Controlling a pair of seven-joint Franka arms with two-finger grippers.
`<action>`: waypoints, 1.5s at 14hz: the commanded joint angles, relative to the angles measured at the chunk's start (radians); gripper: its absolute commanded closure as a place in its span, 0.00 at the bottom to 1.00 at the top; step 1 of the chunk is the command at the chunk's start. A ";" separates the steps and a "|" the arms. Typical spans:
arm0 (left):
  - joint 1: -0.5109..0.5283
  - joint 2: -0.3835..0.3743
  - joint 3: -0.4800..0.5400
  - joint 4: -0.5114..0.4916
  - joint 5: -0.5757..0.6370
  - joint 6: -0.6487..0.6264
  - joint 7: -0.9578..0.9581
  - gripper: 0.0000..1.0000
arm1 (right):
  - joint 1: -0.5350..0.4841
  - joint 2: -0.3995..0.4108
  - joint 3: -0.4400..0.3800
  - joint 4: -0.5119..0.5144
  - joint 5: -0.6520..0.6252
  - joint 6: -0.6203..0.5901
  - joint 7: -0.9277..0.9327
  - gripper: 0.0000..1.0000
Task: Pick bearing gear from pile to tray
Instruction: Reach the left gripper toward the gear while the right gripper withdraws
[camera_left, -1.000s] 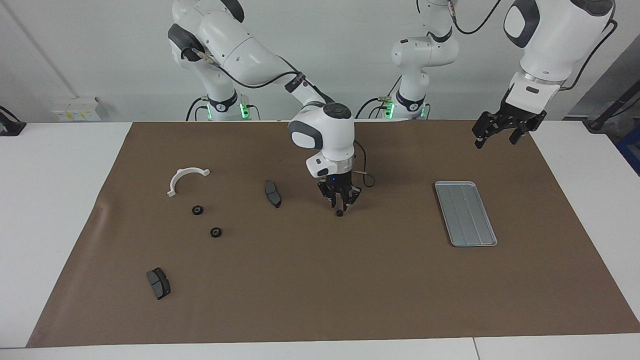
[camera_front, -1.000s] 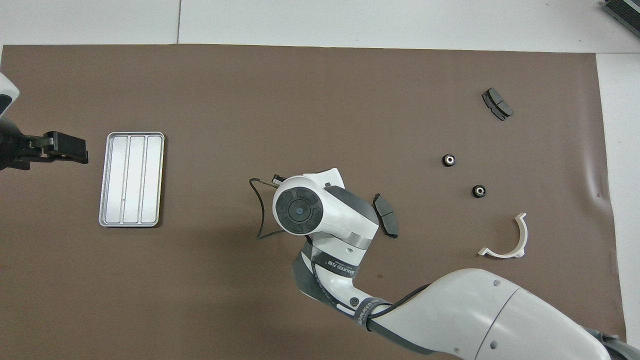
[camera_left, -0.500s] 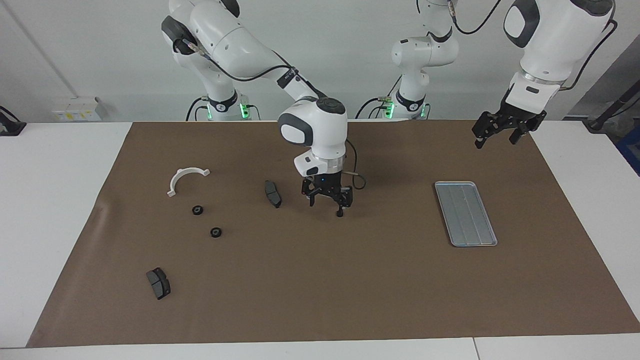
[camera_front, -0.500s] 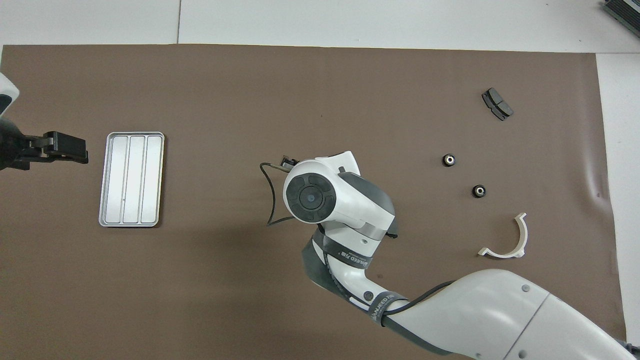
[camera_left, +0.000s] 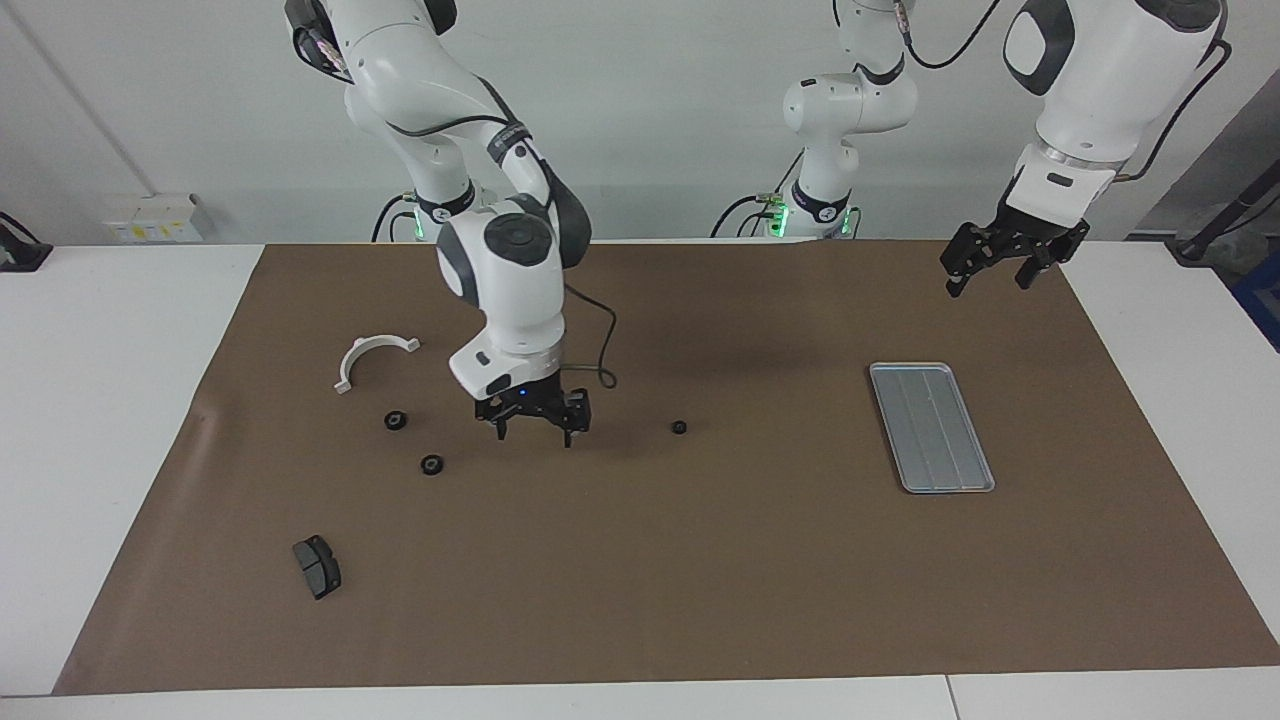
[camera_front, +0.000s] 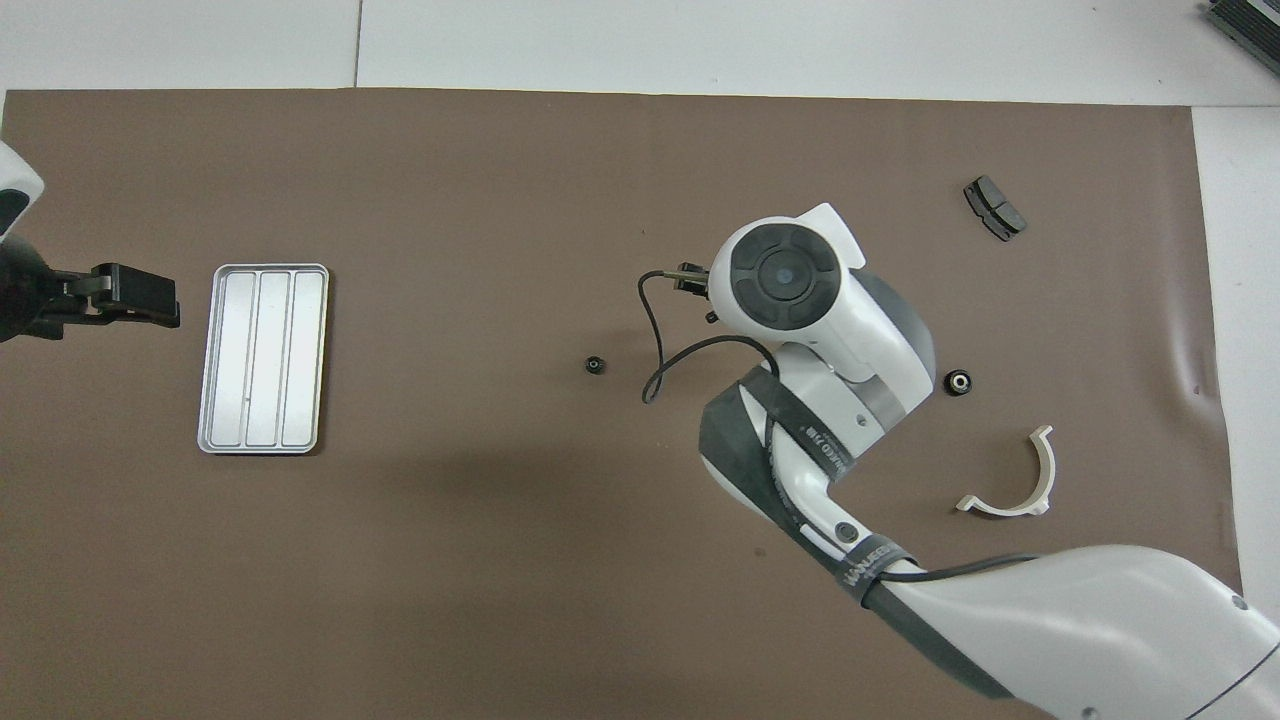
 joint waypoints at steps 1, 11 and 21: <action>-0.013 -0.021 0.002 -0.035 -0.016 0.068 0.016 0.00 | -0.026 -0.035 -0.062 -0.074 0.043 0.035 -0.285 0.00; -0.312 0.241 0.002 0.022 -0.102 0.258 -0.147 0.00 | -0.047 -0.009 -0.231 -0.237 0.374 0.210 -0.944 0.00; -0.491 0.553 0.006 0.089 0.030 0.513 -0.382 0.00 | -0.034 -0.039 -0.236 -0.261 0.317 0.180 -0.877 0.03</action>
